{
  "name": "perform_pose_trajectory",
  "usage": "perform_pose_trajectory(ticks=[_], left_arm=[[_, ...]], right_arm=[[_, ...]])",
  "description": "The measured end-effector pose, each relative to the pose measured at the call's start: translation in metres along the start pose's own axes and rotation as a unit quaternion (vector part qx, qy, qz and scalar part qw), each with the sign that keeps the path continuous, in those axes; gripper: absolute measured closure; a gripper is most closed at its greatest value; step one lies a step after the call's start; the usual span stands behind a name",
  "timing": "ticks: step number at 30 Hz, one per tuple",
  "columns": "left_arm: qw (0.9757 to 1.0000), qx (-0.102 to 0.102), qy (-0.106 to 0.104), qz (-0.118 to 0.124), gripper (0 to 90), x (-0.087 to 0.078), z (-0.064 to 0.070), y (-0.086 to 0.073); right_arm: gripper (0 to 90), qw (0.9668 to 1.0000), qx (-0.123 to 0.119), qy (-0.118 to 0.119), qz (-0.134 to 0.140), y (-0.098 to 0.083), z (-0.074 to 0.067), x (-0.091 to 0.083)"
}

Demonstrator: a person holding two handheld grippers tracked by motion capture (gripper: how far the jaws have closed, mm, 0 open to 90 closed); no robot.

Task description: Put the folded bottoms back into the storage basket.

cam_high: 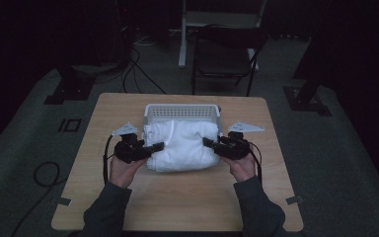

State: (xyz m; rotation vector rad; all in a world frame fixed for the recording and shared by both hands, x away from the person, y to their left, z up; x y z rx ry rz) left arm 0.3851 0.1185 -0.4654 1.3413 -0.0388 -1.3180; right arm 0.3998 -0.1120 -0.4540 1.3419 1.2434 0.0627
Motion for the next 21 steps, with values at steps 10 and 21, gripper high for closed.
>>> perform_pose_trajectory(ticks=[10,21], left_arm=[[1.0,-0.001,0.002,0.006,59.3,-0.002,-0.005,0.012],[0.9999,0.003,0.008,0.009,59.3,-0.002,-0.009,0.02]], right_arm=[[64.8,1.0,0.001,-0.001,0.002,0.011,0.004,0.0],[64.8,1.0,0.002,-0.004,0.004,0.018,0.008,0.002]])
Point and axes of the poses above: each handheld gripper's, and its own axes: x roughly forward along the jaws, y roughly out of its top, z roughly to its right, the point moved 8 cm from there along x, roughly forward along the jaws, and after that the axes turned 14 degrees about -z, right-handed, at the moved point
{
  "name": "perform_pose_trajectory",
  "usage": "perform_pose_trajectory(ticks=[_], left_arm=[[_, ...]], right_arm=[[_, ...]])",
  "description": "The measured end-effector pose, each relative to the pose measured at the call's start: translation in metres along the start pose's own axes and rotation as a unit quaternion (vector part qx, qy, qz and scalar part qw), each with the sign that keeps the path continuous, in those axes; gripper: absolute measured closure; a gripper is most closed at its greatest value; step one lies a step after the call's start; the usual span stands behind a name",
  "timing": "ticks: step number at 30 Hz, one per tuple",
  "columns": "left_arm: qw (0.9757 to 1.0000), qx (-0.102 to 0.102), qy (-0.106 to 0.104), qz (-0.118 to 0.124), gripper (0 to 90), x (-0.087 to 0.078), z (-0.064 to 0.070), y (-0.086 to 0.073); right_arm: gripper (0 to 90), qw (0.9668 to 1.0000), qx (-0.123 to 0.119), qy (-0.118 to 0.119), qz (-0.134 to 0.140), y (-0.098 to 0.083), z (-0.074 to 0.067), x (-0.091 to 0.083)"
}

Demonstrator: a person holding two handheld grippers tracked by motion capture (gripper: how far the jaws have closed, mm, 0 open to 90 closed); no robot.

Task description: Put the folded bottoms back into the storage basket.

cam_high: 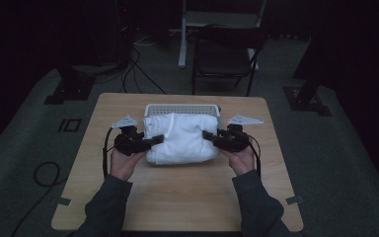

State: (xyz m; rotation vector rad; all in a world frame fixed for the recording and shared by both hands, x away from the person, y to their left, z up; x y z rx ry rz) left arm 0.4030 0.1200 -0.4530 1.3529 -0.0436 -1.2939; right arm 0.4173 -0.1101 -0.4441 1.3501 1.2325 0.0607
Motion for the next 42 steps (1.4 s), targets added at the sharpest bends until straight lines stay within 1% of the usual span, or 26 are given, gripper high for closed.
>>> perform_pose_trajectory(ticks=[13,20,27,39,42], left_arm=[[1.0,0.0,0.002,0.006,59.4,-0.001,-0.004,0.008],[0.9999,-0.002,0.003,0.01,59.4,0.0,-0.009,0.011],[0.9999,0.001,0.006,0.01,59.4,0.001,-0.011,0.015],[0.9999,-0.002,0.009,0.009,59.4,0.004,-0.015,0.02],[0.9999,-0.002,0.009,0.008,59.4,0.005,-0.017,0.021]], right_arm=[[64.8,1.0,0.001,-0.002,0.004,0.008,0.005,0.002],[64.8,1.0,0.003,-0.003,0.004,0.011,0.006,0.005],[64.8,1.0,0.005,-0.004,0.006,0.014,0.01,0.006],[64.8,0.9999,0.007,-0.005,0.006,0.018,0.014,0.01],[64.8,0.9999,0.011,-0.006,0.005,0.019,0.016,0.011]])
Point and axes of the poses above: each handheld gripper's, and its own axes: x roughly forward along the jaws, y roughly out of its top, z roughly to its right, the point moved 8 cm from there along x, roughly forward along the jaws, and after that the axes turned 14 degrees about -z, right-handed, at the moved point
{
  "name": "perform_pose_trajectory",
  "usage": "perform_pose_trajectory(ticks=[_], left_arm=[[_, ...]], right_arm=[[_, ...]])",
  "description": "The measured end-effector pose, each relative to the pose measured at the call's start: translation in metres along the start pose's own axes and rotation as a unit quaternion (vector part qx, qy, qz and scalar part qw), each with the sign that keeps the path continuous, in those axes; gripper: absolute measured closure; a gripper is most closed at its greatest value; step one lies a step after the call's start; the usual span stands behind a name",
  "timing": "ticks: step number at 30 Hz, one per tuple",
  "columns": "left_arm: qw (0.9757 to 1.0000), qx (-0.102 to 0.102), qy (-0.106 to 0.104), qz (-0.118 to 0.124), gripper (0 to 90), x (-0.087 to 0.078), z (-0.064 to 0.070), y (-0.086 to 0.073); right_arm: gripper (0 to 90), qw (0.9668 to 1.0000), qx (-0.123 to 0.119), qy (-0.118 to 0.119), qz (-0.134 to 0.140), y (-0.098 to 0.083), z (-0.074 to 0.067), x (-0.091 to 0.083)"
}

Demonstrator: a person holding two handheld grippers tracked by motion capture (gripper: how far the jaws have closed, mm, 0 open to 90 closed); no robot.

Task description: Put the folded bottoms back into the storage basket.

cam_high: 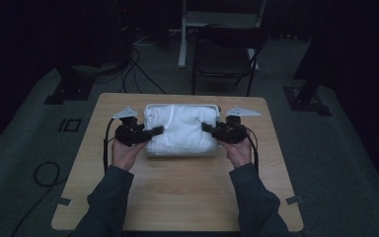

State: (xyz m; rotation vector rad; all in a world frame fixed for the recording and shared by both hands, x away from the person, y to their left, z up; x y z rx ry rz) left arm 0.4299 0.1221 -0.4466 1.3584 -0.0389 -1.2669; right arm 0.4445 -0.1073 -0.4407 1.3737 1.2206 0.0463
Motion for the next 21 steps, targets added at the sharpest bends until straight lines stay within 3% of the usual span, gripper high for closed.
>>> perform_pose_trajectory(ticks=[21], left_arm=[[0.9999,-0.006,0.008,-0.003,59.4,0.014,-0.013,0.005]], right_arm=[[64.8,0.9998,0.013,-0.01,-0.007,0.003,0.014,0.012]])
Point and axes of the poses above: each handheld gripper's, and its own axes: x roughly forward along the jaws, y roughly out of its top, z roughly to its right, the point moved 8 cm from there along x, roughly forward along the jaws, and after that the axes turned 14 degrees about -z, right-handed, at the moved point
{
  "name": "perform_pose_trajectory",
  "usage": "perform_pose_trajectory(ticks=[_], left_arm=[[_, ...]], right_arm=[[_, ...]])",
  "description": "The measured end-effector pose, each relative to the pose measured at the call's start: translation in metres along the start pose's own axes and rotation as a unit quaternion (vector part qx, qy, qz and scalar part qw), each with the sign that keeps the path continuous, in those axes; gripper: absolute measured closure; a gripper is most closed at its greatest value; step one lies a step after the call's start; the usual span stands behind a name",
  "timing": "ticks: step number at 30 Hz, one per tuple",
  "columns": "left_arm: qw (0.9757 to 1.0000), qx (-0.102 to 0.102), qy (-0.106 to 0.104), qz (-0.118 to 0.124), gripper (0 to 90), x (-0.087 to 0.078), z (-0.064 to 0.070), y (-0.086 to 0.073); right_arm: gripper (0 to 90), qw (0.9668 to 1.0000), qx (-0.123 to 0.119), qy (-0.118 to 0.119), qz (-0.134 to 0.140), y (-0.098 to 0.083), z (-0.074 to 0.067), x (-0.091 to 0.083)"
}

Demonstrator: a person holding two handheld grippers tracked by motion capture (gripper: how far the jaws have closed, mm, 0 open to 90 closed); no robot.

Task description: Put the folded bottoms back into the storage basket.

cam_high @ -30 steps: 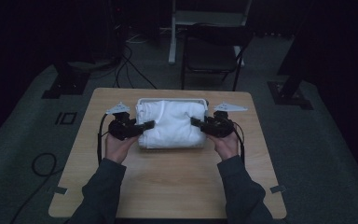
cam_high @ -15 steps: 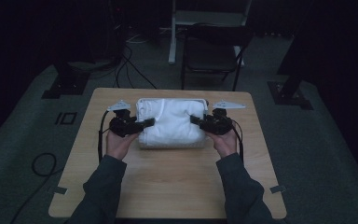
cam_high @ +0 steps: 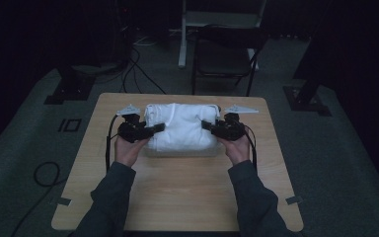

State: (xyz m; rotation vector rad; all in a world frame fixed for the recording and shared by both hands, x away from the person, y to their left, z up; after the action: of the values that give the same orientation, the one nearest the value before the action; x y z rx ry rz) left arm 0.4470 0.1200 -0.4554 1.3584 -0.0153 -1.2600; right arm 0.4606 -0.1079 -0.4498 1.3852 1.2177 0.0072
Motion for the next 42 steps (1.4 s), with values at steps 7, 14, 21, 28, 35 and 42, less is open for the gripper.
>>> perform_pose_trajectory(ticks=[7,14,21,28,35,42], left_arm=[[1.0,-0.009,0.003,0.0,59.4,0.006,-0.005,0.002],[0.9999,-0.011,0.011,0.0,59.5,0.009,-0.009,0.005],[0.9997,-0.016,0.019,-0.001,59.5,0.013,-0.013,0.006],[0.9995,-0.02,0.026,-0.003,59.5,0.019,-0.019,0.01],[0.9993,-0.027,0.027,-0.001,59.5,0.022,-0.025,0.011],[0.999,-0.034,0.03,-0.002,59.5,0.028,-0.03,0.011]], right_arm=[[64.8,1.0,0.005,-0.003,-0.005,0.001,0.005,0.005],[64.8,0.9999,0.011,-0.003,-0.007,0.002,0.009,0.01],[64.8,0.9998,0.019,-0.004,-0.01,0.002,0.014,0.017],[64.8,0.9995,0.027,-0.009,-0.013,0.006,0.021,0.024],[64.8,0.9994,0.023,-0.02,-0.017,0.01,0.022,0.027],[64.8,0.9991,0.027,-0.025,-0.021,0.01,0.024,0.032]])
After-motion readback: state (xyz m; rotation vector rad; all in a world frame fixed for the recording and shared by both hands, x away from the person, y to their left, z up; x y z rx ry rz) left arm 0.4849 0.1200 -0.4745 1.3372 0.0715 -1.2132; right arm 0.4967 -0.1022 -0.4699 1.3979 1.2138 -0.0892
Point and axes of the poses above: each handheld gripper's, and its own axes: x roughly forward along the jaws, y roughly out of its top, z roughly to its right, the point moved 8 cm from there along x, roughly forward along the jaws, and after that the axes turned 14 degrees about -z, right-handed, at the moved point
